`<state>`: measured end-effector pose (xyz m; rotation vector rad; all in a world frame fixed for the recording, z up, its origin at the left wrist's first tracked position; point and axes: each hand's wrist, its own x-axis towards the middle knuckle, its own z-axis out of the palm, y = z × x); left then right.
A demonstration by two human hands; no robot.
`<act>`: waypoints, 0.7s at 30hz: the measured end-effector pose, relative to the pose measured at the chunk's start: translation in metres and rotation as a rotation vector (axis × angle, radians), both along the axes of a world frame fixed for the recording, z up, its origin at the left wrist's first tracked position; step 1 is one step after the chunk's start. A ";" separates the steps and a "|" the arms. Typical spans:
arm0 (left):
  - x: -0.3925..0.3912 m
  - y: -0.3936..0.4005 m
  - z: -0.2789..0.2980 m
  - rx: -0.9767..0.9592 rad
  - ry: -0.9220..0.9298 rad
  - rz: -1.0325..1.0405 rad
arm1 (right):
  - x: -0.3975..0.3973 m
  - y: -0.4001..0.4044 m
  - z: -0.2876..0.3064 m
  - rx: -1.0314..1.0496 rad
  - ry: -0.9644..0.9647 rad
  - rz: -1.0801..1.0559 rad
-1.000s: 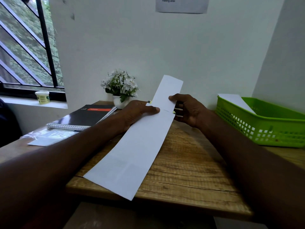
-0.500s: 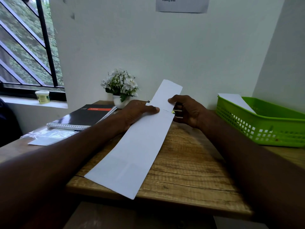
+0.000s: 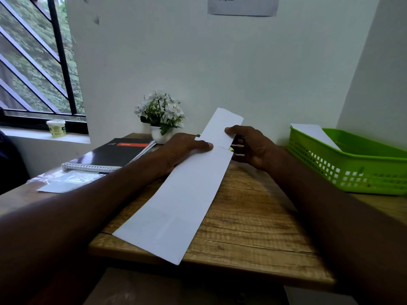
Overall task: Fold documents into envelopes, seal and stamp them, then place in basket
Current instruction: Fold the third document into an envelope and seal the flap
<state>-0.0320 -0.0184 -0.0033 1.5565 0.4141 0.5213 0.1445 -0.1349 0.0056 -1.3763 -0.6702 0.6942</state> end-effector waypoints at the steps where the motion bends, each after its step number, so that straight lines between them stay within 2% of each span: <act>1: 0.000 0.000 0.000 -0.004 -0.003 -0.001 | 0.000 0.000 0.000 0.022 0.009 -0.025; 4: 0.001 0.000 -0.001 0.006 0.000 0.006 | 0.003 -0.001 0.001 0.047 0.018 -0.073; 10: -0.001 -0.001 0.000 -0.004 0.012 0.003 | 0.002 -0.003 -0.001 -0.072 -0.043 0.030; 18: 0.000 0.000 -0.001 0.003 0.007 0.000 | 0.006 -0.003 0.000 0.042 0.045 -0.035; 21: 0.001 0.001 -0.001 0.005 0.014 0.004 | 0.007 -0.005 0.001 -0.038 0.004 0.029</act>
